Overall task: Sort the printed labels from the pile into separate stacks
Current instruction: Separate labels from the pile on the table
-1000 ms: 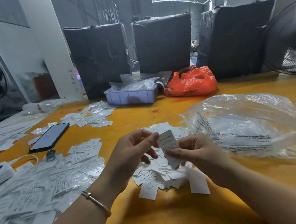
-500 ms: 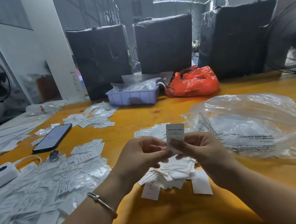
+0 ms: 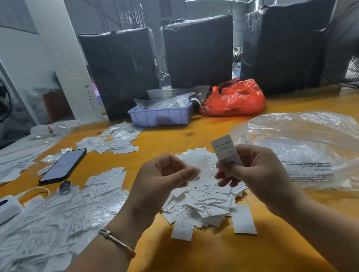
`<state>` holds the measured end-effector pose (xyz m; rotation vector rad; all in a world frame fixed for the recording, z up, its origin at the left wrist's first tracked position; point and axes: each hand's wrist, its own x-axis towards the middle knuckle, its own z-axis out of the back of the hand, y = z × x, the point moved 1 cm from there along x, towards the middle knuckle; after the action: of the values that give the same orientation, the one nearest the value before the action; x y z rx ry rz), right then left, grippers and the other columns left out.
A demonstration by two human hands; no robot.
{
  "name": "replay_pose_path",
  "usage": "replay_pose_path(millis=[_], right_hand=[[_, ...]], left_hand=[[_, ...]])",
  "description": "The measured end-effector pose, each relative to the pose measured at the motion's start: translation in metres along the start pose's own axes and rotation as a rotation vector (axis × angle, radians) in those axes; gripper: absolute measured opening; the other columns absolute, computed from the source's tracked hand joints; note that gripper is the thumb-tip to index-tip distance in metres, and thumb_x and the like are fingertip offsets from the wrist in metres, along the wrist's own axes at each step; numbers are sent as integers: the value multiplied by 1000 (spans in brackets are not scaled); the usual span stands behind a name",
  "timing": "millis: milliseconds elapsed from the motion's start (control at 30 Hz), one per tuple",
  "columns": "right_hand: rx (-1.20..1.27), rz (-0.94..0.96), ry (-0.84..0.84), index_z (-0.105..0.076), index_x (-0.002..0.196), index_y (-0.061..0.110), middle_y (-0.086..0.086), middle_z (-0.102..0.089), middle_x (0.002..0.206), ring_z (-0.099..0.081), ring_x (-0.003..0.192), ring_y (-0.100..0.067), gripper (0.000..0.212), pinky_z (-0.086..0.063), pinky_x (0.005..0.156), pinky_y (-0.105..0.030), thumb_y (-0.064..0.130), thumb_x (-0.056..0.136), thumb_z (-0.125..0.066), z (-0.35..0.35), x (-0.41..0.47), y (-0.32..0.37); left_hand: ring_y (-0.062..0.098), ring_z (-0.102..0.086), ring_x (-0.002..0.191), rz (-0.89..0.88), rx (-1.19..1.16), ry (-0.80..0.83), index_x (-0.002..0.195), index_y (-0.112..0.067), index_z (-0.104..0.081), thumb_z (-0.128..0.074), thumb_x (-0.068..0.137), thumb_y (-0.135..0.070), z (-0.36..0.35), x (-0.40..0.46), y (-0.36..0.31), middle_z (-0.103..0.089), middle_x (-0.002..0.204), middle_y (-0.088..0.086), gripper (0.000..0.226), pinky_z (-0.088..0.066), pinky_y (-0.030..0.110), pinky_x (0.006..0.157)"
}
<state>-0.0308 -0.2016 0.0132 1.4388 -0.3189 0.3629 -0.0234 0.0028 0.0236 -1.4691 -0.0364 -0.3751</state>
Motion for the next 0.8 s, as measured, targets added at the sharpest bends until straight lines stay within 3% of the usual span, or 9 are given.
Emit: replay_pose_path(millis=[200,267,400,600,800], right_hand=[[-60,153,-67,-69,76,8,-10,-62,59,-56,51,-16,7,-47,50,-26,5,81,-73,1,-1,6],[-47,207,-104,-72,77,14,0,-62,58,-52,51,-4,3,-43,51,-19,13,80,-72,1,-2,12],[-94,329,-100,-70,84,16,19,-64,64,-57,58,1,5,-41,54,-9,20,85,-67,1,-4,24],[-364,399,-19,-65,74,4,13,-55,63,-49,61,-5,15,-36,53,-12,10,88,-64,-3,-7,21],[-491,417,-91,-64,73,3,-2,-57,66,-47,62,-17,23,-41,56,-40,21,87,-58,0,-4,18]], left_hand=[[20,-73,82,-74,37,-24,85,-9,-71,-83,65,-16,0,-1,1,-75,84,7,25,-55,20,71],[17,-73,82,-115,90,-24,84,-12,-73,-81,65,-21,-1,-1,1,-76,84,4,23,-56,19,72],[14,-72,78,-209,274,-13,82,-17,-76,-77,68,-29,-3,-5,0,-76,82,-2,18,-59,24,76],[10,-70,77,-231,399,-15,80,-28,-75,-77,75,-25,-2,-4,2,-75,83,-11,6,-57,20,69],[8,-70,77,-258,400,3,84,-26,-76,-71,71,-39,-2,-4,1,-75,81,-11,19,-57,20,71]])
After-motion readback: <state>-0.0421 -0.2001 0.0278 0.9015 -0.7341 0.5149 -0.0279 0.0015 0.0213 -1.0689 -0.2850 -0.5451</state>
